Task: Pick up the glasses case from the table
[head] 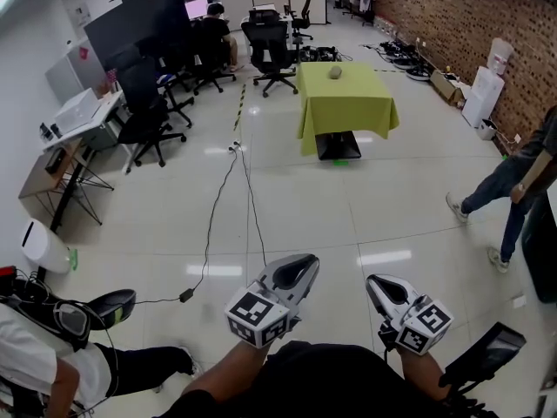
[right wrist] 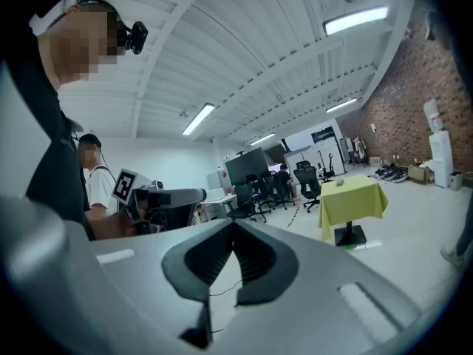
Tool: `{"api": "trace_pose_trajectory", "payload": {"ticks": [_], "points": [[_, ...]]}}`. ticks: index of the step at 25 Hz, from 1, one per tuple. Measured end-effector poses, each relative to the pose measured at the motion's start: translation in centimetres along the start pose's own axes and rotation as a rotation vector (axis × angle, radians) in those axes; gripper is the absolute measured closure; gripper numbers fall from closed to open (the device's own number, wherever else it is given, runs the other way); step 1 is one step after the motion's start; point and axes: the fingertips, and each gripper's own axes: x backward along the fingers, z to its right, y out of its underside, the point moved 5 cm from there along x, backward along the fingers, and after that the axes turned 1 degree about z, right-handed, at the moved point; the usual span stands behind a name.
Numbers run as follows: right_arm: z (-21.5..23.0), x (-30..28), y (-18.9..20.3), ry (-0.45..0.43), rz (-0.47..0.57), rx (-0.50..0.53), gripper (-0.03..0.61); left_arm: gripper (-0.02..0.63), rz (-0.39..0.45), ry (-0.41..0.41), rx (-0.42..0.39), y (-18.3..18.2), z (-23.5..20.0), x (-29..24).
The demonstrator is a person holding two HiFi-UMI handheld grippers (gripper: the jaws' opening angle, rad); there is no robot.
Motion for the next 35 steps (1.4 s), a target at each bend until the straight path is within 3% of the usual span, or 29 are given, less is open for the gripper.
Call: {"api": "trace_pose_trajectory", "payload": {"ticks": [9,23,35], "points": [[-1.4,-1.7,0.1,0.021,-0.013,-0.011,0.577,0.569,-0.018,0.02,0.0,-0.4,-1.5,1.0],[-4.4,-7.8,0.8,0.031,-0.024,-0.01,0.577,0.571,-0.048,0.009,0.007,0.1,-7.1,5.1],[-3.1,-8.6,0.7,0.084,-0.03,-0.02,0.577,0.571,-0.05,0.049,0.02,0.2,-9.1,3.2]]}}
